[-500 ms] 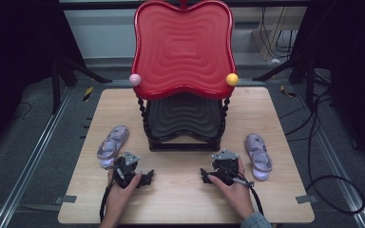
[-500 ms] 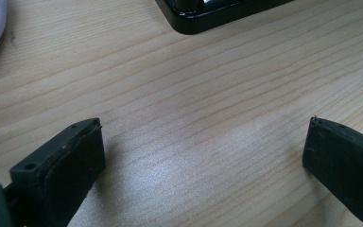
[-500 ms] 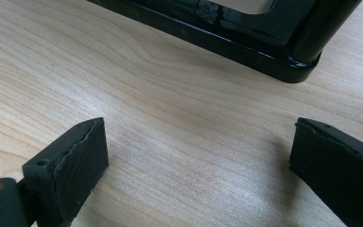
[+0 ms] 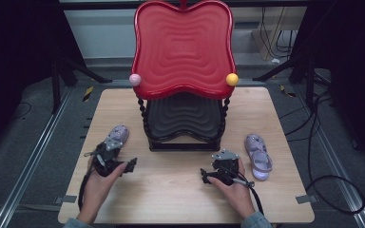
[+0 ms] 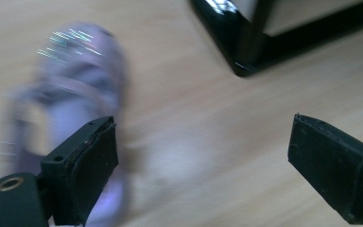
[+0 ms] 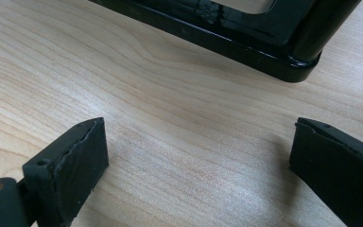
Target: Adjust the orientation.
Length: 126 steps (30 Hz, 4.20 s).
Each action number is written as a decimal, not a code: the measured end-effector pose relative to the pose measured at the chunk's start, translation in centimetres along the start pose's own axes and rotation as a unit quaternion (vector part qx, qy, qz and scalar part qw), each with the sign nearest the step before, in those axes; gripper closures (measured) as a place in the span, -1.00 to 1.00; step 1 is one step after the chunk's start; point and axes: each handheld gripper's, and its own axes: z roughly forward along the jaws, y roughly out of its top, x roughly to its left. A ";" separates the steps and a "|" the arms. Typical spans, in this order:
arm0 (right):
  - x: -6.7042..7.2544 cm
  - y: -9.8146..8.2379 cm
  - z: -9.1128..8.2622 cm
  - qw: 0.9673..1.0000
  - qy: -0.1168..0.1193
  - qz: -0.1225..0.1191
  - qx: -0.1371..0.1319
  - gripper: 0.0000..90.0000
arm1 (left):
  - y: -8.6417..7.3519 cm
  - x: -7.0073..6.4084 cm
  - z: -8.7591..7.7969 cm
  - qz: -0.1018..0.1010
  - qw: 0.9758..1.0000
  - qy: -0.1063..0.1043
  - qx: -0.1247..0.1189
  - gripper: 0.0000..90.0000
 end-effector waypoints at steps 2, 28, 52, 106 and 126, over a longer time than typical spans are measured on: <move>0.0 0.0 0.0 1.000 0.000 0.000 0.001 -0.88 | 0.9 1.4 -1.0 -0.004 1.000 0.014 0.000 -0.79; -0.2 -0.2 -0.2 1.000 0.010 -0.011 0.000 -0.87 | 1.2 10.4 3.1 -0.040 0.984 0.023 0.172 -0.03; -0.2 -0.2 -0.2 1.000 0.012 -0.012 0.000 -0.87 | -0.1 8.7 -0.9 -0.004 0.983 -0.066 0.169 0.83; -0.2 -0.3 -0.3 1.000 0.013 -0.011 0.001 -0.87 | 0.0 -8.5 -0.3 0.203 0.948 -0.176 0.170 0.32; -0.2 -0.3 -0.4 1.000 0.014 -0.012 0.001 -0.87 | 0.2 -6.4 0.8 0.138 0.951 -0.226 0.161 0.92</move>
